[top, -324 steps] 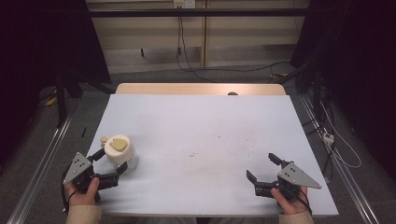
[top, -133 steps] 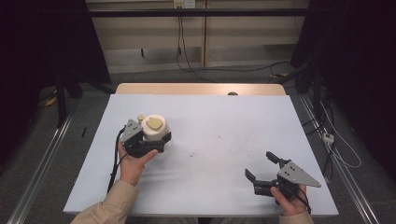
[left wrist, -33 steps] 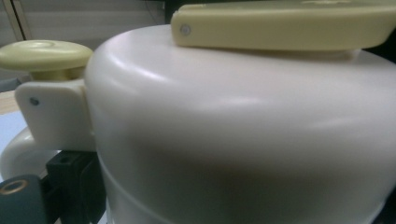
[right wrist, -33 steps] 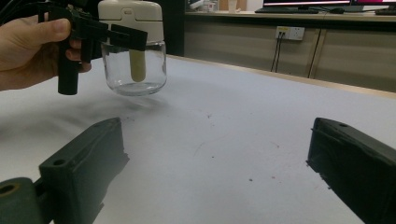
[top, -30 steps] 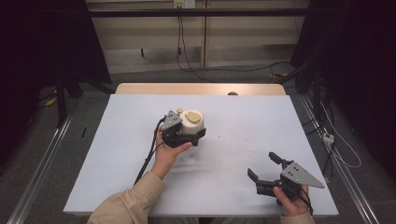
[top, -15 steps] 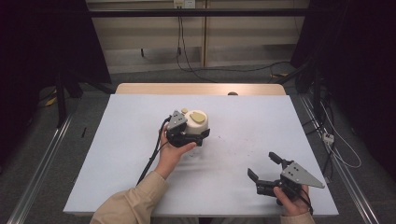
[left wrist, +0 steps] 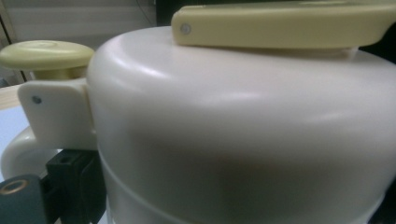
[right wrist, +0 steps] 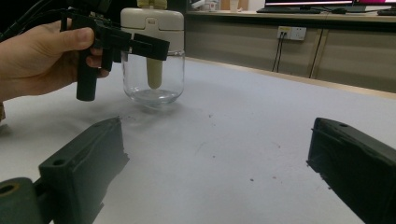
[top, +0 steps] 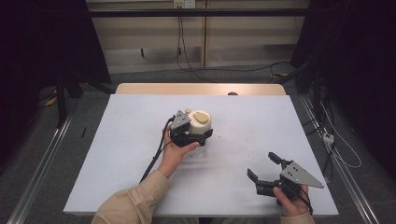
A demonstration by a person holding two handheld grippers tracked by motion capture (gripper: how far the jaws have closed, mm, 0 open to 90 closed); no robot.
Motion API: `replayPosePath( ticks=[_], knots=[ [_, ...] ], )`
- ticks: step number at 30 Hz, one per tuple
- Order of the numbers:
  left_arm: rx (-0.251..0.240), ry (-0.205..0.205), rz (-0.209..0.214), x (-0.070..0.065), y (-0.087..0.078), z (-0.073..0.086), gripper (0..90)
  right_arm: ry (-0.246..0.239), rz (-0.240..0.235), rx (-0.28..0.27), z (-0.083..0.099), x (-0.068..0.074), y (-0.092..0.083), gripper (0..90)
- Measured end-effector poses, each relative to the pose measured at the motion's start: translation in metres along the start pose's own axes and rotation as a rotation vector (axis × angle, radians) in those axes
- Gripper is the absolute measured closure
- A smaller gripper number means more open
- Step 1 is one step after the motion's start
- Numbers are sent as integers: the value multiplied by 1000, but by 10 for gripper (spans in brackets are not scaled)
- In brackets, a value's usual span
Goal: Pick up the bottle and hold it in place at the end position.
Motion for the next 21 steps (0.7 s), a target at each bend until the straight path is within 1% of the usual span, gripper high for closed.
replayPosePath(
  ticks=[5, 6, 9, 11, 14, 19, 21],
  knots=[
    [-2, -16, 3, 1, 4, 1, 57, 1, 2, 3, 0, 0, 0, 31],
    [1, -12, 3, 2, 5, 1, 57, 2, 1, 2, 1, 0, 0, 31],
    [9, -18, -3, 3, 7, 2, 57, 2, 2, 0, 1, -1, 0, 31],
    [6, -22, -2, 3, 9, 3, 57, 5, 3, 0, 1, -1, 1, 31],
    [12, -14, -4, 4, 10, 4, 57, 3, 3, -1, 1, -1, 0, 31],
    [25, -17, -11, 5, 13, 8, 58, 5, 4, 0, 1, -1, 0, 31],
    [21, -19, -13, 6, 14, 8, 57, 6, 4, 1, 1, -1, 0, 31]
  ],
)
Point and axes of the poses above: each handheld gripper's, and its own axes: y roughly forward along the jaws, z roughly out of its underside, x roughly to its left, the point moved 5 cm from there along y, roughly forward along the jaws, and after that the axes turned 3 degrees about y, right-handed, at the moved point
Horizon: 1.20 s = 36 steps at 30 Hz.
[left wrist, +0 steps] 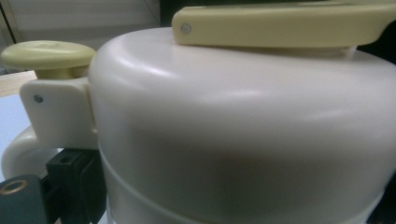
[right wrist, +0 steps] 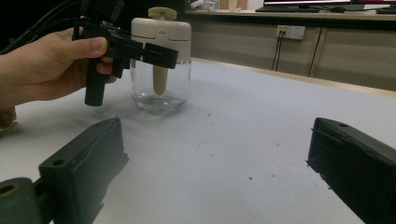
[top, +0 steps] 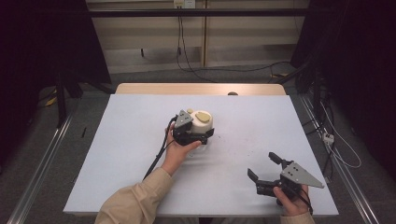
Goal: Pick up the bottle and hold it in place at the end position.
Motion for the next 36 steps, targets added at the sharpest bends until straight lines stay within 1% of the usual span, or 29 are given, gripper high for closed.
replayPosePath(
  ticks=[2, 6, 7, 9, 11, 12, 13, 14, 15, 16, 20, 23, 24, 25, 29, 31, 33, 36],
  knots=[
    [3, 1, -2, 0, 1, 0, 58, 0, 0, 0, 0, 0, 0, 31],
    [-8, -8, -8, -1, 4, 0, 58, 0, -1, 0, 0, 0, 0, 31],
    [-4, 2, -8, -1, 4, 0, 58, 0, -1, 0, 0, 0, 0, 31],
    [-7, -1, -11, -2, 6, 0, 58, 1, 0, 1, 0, 0, 0, 31],
    [-6, 13, -7, -4, 7, 0, 58, 0, 0, 0, 0, 0, 0, 31],
    [-8, 10, -6, -5, 8, 1, 58, 0, -1, 0, 0, 0, 0, 31],
    [-2, 19, -5, -5, 8, 2, 58, 3, -2, 3, 0, 0, 0, 31],
    [-3, 17, -4, -7, 9, 3, 58, 8, -4, 6, 1, 0, 1, 31],
    [-7, 22, -7, -7, 9, 3, 58, 8, -4, 7, 1, 0, 1, 31],
    [-2, 36, -11, -7, 9, 3, 58, 9, -5, 6, 1, 0, 1, 31],
    [-7, 40, -14, -8, 9, 3, 57, 7, -8, 5, 1, 1, 1, 31],
    [-17, 54, -12, -9, 8, 5, 57, 7, -11, 4, 1, 1, 1, 31],
    [-21, 56, -11, -9, 8, 6, 57, 6, -13, 4, 1, 2, 1, 31],
    [-25, 49, -13, -10, 7, 7, 57, 3, -15, 5, 1, 2, 2, 31],
    [-27, 68, -11, -9, 6, 8, 56, 2, -20, 6, 1, 4, 2, 31],
    [-33, 60, -10, -10, 5, 10, 55, 2, -19, 8, 1, 4, 3, 31],
    [-32, 74, -6, -10, 3, 12, 54, 5, -19, 8, 1, 4, 3, 31],
    [-37, 67, -10, -10, 3, 12, 54, 5, -25, 7, 1, 4, 4, 30]
  ],
)
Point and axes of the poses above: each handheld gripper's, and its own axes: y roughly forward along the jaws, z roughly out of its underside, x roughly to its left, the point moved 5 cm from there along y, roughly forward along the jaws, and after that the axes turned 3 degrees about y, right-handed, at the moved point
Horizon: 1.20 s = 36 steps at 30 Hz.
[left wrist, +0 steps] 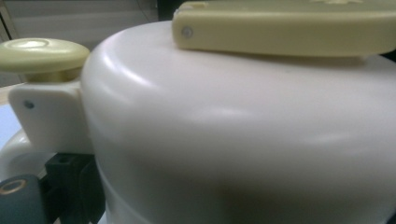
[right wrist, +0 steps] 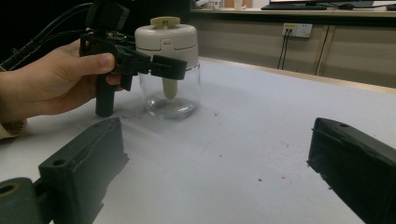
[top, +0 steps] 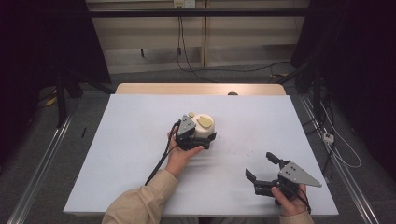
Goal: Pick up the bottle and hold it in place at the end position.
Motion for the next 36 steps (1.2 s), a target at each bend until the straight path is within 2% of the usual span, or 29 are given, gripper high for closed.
replayPosePath(
  ticks=[10, 16, 21, 25, 30, 36],
  knots=[
    [5, 13, -1, 0, -1, 1, 52, 2, -7, 7, 1, 1, 3, 29],
    [5, 13, -3, 0, -2, 1, 52, 10, -21, 29, 2, 2, 7, 22],
    [7, 12, -4, -1, -2, 1, 51, 24, 4, 58, 2, 3, 13, 21],
    [8, 15, -8, -1, -3, 1, 51, 55, 31, 60, -3, 1, 18, 21],
    [12, 14, -8, -1, -5, 1, 50, 47, 41, 63, -10, 2, 25, 21],
    [19, 11, -1, -2, -11, 0, 49, 37, 25, 76, -17, 9, 37, 22]
  ],
)
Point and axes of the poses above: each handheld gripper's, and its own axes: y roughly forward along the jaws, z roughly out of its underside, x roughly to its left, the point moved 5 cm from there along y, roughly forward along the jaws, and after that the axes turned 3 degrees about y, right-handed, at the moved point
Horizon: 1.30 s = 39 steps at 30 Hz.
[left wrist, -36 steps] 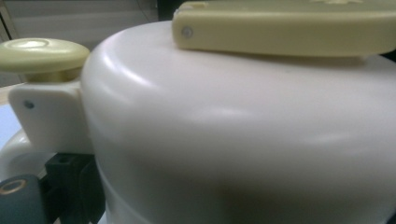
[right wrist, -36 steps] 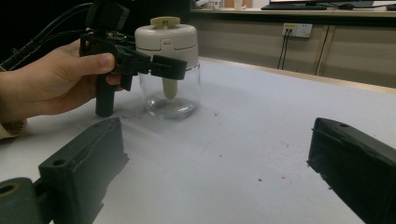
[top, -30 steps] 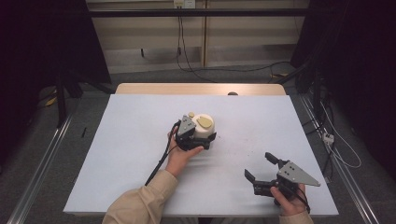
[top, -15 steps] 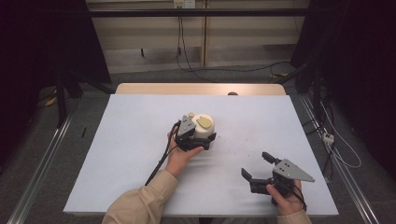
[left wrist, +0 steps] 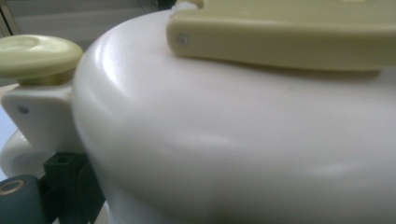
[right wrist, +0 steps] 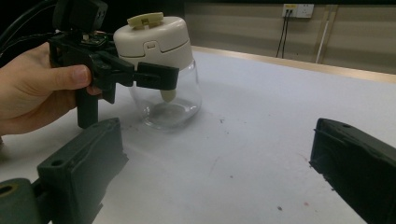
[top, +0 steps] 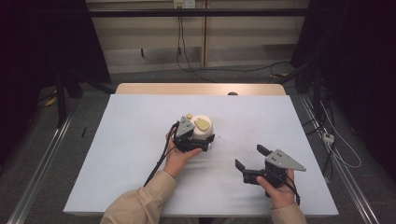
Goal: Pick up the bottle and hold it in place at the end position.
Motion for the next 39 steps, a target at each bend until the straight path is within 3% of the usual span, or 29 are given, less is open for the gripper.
replayPosePath(
  ticks=[8, 23, 39],
  knots=[
    [3, 0, 0, -1, -2, 0, 48, 10, -11, 13, -8, 6, 13, 24],
    [16, -7, -17, -1, 6, 0, 48, 20, -1, 26, -15, 1, 22, 28],
    [17, -10, -18, -1, 6, 1, 48, 22, -25, 47, -29, 13, 49, 44]
  ],
)
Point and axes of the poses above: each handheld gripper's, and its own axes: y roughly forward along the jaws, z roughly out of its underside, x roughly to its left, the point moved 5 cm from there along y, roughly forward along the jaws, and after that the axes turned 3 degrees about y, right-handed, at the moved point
